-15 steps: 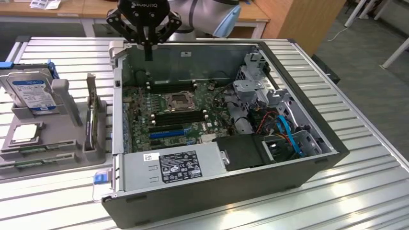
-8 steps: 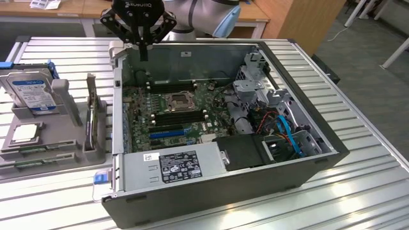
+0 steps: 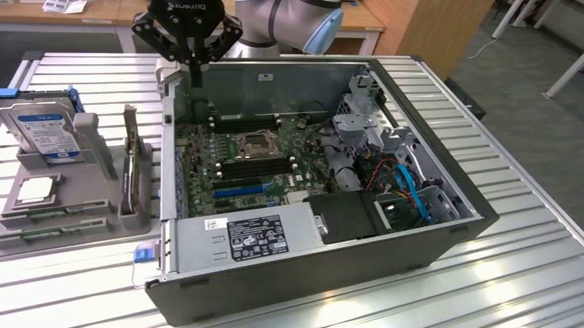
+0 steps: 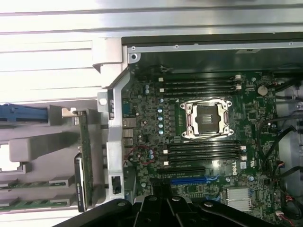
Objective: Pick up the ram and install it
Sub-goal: 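Reach for the ram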
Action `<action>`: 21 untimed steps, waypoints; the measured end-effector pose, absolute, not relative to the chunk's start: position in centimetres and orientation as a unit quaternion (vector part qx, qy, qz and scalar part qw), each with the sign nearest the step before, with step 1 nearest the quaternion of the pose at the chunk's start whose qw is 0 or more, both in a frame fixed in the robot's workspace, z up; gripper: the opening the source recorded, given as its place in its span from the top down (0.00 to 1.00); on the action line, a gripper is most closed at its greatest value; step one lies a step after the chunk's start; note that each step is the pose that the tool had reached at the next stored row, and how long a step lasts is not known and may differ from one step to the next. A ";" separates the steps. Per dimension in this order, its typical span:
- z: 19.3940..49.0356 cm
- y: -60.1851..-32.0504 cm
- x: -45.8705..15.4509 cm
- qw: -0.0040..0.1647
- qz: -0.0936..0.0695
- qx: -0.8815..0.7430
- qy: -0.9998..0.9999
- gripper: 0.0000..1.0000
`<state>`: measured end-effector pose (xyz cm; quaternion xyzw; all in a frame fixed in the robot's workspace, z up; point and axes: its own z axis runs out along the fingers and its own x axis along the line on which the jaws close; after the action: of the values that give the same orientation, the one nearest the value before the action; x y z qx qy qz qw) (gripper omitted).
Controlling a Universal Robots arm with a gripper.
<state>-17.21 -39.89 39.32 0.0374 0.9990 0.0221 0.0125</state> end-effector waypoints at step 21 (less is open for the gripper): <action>39.3 -39.9 -21.4 0.012 0.022 0.037 0.999 0.90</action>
<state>-21.44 -39.88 39.32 0.0374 0.9990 0.0221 0.0125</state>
